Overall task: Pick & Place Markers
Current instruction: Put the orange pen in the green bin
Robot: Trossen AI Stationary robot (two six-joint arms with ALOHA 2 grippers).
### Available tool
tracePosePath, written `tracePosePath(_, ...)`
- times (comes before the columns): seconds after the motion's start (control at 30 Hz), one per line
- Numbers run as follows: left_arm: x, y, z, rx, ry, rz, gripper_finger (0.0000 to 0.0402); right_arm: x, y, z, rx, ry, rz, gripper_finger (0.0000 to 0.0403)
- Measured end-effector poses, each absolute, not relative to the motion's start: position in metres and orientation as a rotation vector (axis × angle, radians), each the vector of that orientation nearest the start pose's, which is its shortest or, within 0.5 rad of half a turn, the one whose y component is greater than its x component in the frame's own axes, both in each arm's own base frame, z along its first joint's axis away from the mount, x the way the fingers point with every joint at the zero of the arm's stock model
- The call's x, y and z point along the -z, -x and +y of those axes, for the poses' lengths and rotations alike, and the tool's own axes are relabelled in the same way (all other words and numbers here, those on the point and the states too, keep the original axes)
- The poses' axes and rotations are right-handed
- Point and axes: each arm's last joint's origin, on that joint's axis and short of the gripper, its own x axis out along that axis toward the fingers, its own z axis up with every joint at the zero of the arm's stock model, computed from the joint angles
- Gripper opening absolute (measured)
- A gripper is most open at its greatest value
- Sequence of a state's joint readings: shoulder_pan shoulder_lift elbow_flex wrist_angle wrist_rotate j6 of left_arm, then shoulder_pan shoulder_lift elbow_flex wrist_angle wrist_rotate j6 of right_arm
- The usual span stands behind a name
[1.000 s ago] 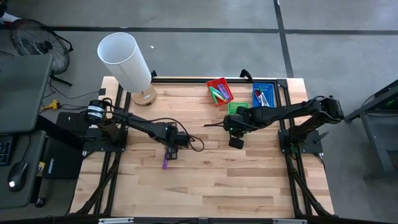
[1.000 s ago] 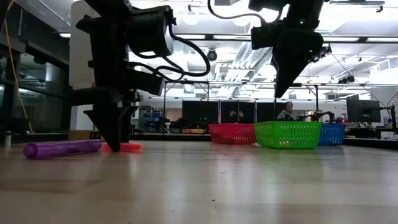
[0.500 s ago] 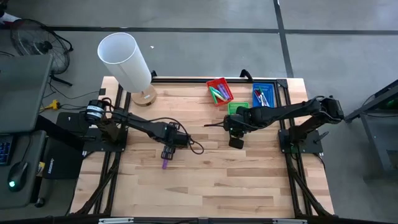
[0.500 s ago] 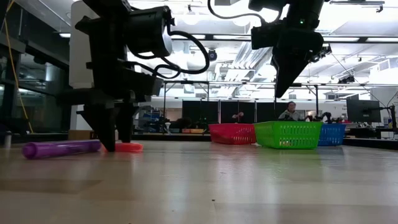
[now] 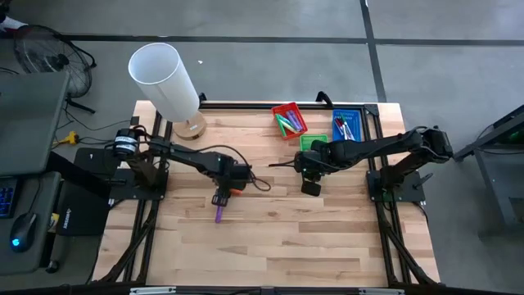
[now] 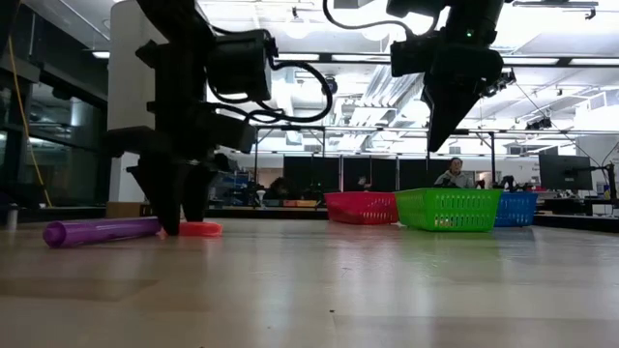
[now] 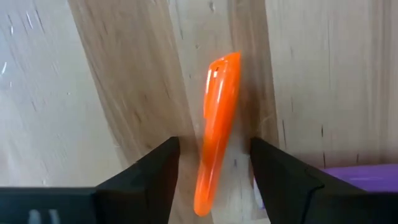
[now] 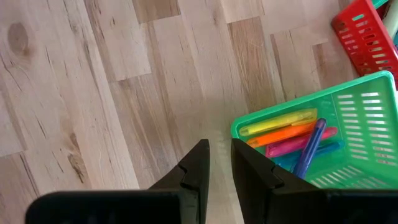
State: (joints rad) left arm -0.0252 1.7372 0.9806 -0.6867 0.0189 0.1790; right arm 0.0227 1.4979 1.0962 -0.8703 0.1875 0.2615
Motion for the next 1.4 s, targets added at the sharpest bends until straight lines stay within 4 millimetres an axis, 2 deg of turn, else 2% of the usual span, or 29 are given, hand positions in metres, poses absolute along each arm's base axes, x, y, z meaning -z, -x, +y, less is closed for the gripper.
tracePosePath(0.13, -0.143, -0.295, 0.003, 0.190, -0.112, 1.431, 0.0167, -0.234, -0.278, 0.001, 0.306, -0.091, 1.236, 0.0055)
tracePosePath(0.33, -0.140, -0.293, -0.003, 0.227, -0.192, 1.431, 0.0141, -0.234, -0.278, 0.001, 0.303, -0.088, 1.237, 0.0055)
tracePosePath(0.57, -0.122, -0.280, -0.011, 0.232, -0.261, 1.425, 0.0138, -0.234, -0.278, 0.002, 0.299, -0.080, 1.234, 0.0055)
tracePosePath(1.0, -0.121, -0.279, -0.011, 0.214, -0.244, 1.432, 0.0135, -0.235, -0.280, 0.003, 0.296, -0.087, 1.218, 0.0055)
tracePosePath(1.1, -0.121, -0.279, -0.011, 0.220, -0.238, 1.429, 0.0113, -0.235, -0.280, 0.003, 0.296, -0.088, 1.215, 0.0055)
tracePosePath(1.3, -0.121, -0.278, -0.012, 0.237, -0.223, 1.431, 0.0025, -0.235, -0.280, 0.003, 0.296, -0.088, 1.215, 0.0055)
tracePosePath(1.4, -0.121, -0.278, -0.012, 0.241, -0.220, 1.430, 0.0025, -0.235, -0.280, 0.003, 0.296, -0.088, 1.215, 0.0055)
